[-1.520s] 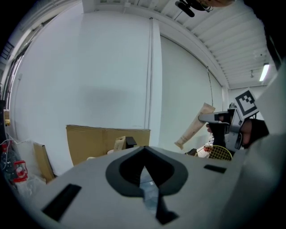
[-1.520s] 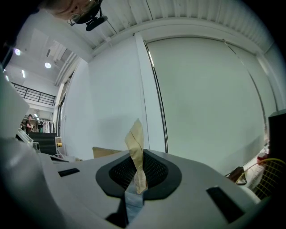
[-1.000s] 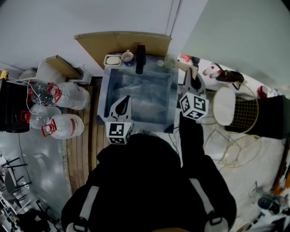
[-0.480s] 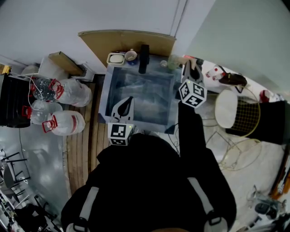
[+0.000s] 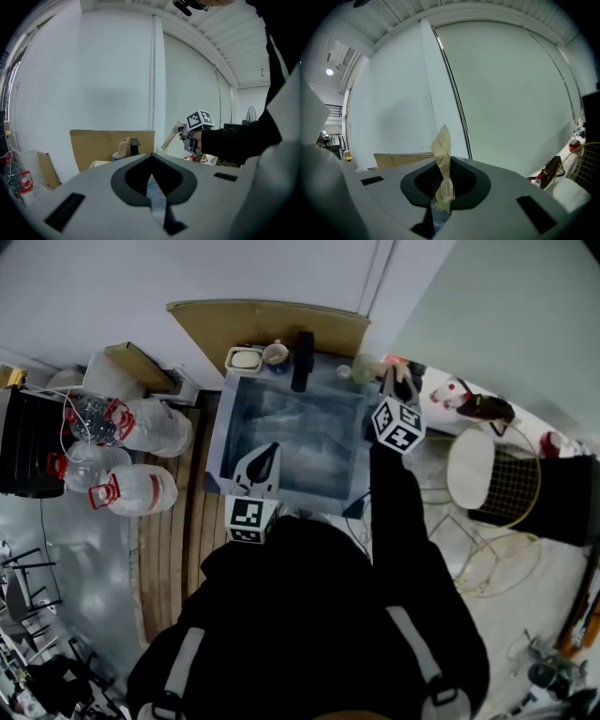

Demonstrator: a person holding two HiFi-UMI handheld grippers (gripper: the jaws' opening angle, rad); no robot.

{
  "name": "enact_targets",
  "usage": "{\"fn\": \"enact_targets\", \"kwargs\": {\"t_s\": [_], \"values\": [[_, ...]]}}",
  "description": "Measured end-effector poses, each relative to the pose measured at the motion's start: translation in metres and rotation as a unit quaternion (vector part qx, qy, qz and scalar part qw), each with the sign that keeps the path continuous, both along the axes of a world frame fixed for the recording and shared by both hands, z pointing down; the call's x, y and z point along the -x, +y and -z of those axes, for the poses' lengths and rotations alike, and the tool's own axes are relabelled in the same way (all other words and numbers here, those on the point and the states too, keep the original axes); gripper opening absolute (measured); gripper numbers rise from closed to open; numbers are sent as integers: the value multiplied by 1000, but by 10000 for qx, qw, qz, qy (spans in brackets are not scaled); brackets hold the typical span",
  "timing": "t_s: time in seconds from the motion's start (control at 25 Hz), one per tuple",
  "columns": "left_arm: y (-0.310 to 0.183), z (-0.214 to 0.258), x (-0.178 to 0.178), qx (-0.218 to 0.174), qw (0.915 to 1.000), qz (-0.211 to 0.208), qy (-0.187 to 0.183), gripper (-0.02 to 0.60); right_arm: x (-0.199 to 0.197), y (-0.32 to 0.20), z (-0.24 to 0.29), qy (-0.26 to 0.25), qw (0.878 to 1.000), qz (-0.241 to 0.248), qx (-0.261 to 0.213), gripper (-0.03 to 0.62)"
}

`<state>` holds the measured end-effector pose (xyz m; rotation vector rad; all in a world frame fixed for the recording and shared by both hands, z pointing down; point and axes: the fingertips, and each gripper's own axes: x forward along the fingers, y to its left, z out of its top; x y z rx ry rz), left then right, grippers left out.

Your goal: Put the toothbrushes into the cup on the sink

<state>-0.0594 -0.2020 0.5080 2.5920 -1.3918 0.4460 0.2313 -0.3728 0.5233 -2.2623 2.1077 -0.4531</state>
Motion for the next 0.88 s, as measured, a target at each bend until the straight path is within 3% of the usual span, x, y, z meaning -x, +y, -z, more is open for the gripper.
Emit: {"fn": "enact_targets", "kwargs": {"t_s": [0.68, 0.88], "values": [[7, -9, -1, 99, 9998, -157, -56, 2, 9, -15, -53, 159, 9966, 216, 779, 29], [9, -8, -1, 114, 9996, -234, -68, 2, 13, -12, -50, 229, 9961, 319, 793, 56]]}}
